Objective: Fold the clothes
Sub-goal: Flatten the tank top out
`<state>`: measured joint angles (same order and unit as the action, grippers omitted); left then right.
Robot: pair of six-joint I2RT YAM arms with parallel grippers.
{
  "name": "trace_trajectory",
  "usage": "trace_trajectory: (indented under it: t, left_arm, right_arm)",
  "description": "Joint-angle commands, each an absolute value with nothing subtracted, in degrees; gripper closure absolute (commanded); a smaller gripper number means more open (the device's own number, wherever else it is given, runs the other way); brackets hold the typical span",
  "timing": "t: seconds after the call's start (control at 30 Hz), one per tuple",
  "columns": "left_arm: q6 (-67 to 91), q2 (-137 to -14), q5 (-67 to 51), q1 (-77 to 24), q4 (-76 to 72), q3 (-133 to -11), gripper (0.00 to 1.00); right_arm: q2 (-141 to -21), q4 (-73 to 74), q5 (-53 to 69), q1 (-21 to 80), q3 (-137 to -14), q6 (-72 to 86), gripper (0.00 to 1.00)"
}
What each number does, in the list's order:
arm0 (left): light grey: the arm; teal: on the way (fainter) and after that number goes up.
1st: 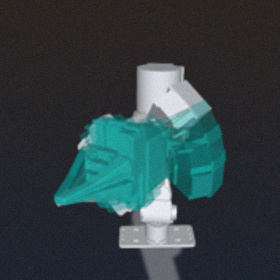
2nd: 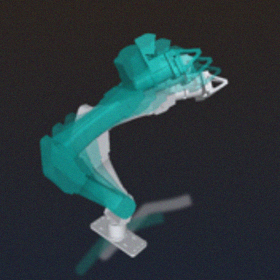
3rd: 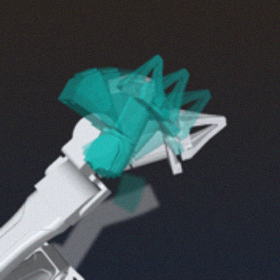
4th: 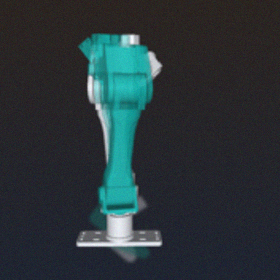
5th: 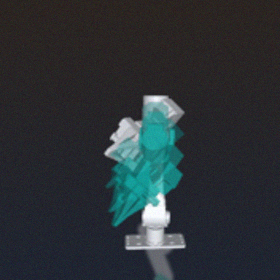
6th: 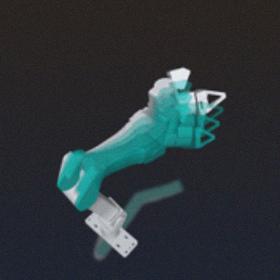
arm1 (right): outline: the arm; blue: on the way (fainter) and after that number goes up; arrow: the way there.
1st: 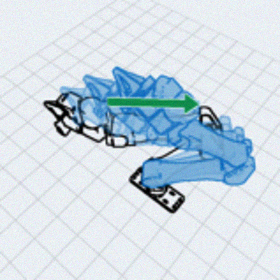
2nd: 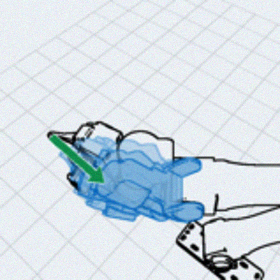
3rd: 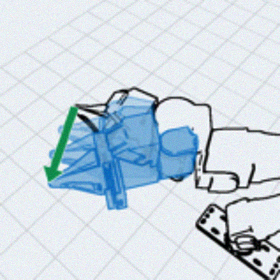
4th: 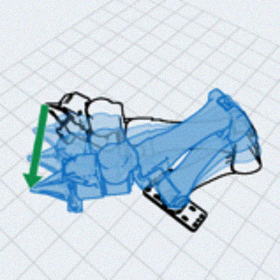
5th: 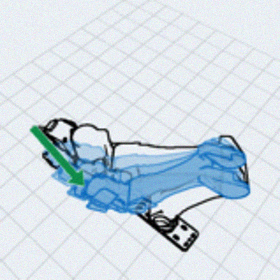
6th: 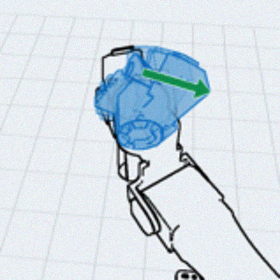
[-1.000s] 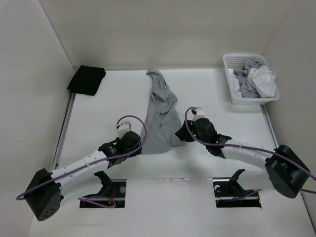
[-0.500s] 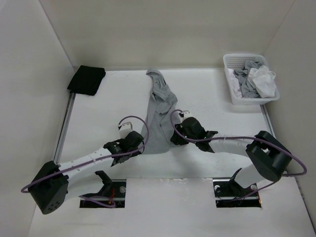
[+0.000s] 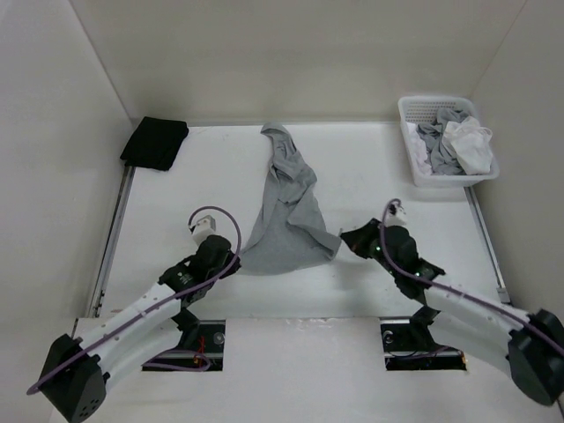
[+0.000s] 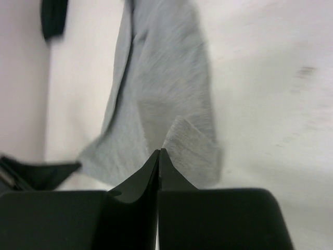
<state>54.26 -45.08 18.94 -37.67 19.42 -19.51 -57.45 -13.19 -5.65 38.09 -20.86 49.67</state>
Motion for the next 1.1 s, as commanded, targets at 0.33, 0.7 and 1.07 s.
trace_trajectory:
  t: [0.33, 0.7, 1.07]
  left_arm:
    - [54.67, -30.51, 15.91, -30.11, 20.39, -19.86, 0.98]
    - [52.21, -29.43, 9.51, -16.31, 12.58, -26.80, 0.98]
    - [52.56, -37.61, 5.98, -16.04, 6.07, -25.75, 0.98]
  right_arm:
    - [-25.49, 19.67, -28.20, 39.49, -12.03, 73.31, 0.75]
    - [-54.75, 2.05, -21.17, 53.20, -22.15, 47.22, 0.51]
    - [-60.63, -15.72, -0.81, 49.97, -23.20, 38.41, 0.32]
